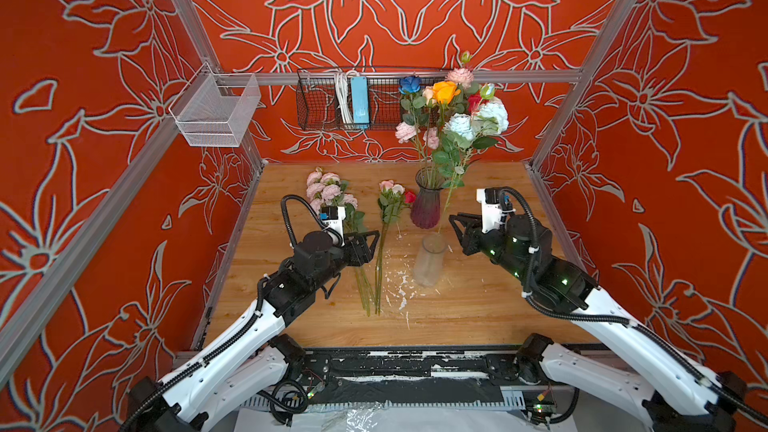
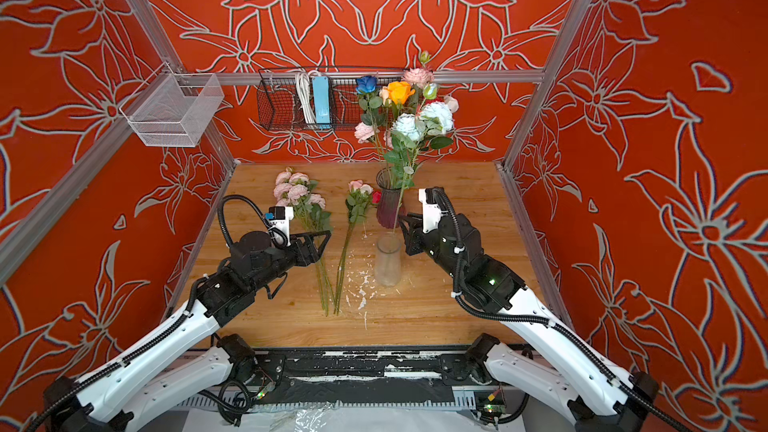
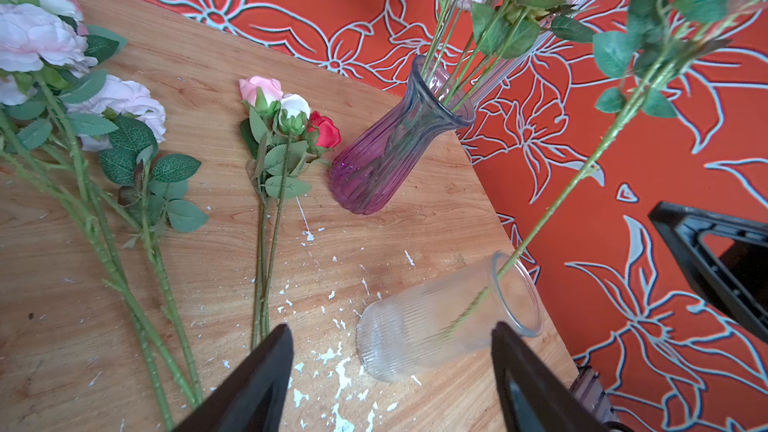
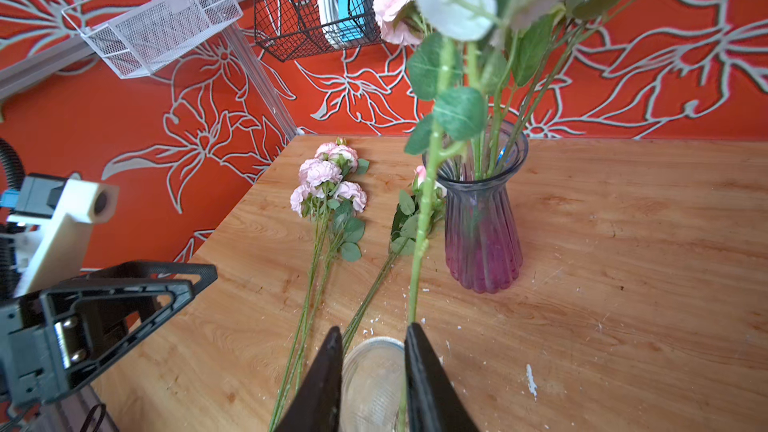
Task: Arrange the flowers into the vase
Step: 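Lower the white rose stem into the glass cup and open the right gripper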
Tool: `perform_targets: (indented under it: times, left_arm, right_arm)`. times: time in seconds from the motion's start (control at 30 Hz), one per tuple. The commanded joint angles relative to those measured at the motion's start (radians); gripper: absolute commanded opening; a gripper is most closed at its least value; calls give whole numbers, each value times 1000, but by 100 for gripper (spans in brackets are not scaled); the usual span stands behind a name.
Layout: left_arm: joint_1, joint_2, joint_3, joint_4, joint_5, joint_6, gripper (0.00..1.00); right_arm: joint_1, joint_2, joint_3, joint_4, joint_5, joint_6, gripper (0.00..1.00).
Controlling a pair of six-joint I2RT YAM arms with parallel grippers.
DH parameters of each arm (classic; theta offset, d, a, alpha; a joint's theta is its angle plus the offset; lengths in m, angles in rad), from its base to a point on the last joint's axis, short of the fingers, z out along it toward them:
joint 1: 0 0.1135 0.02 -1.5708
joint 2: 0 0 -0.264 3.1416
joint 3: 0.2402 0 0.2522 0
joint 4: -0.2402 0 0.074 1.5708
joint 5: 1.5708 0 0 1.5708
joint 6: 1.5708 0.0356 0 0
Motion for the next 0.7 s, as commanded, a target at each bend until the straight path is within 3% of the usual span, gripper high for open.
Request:
perform_targets:
  times: [0.0,0.2,0.3,0.53,0.67]
  left_arm:
    - [-4,35,-16,3,-41,-17,75]
    - [-4,248,116,-203,-113,28,70]
    - [4,378,219,-339,-181,31,58]
    - [75,586,302,-416,-166,7,37]
    - [91,687,335,-450,-162,13,37]
  right_arm:
    - [-5,-58,-10,-41,-12,16,28]
    - [-5,-183,-80,-145,93,13,29]
    - [-5,-248,-149,-187,163,33,29]
    - [-6,-316,-265,-218,187,79,29]
    - [-6,-312,-292,-212,184,79,29]
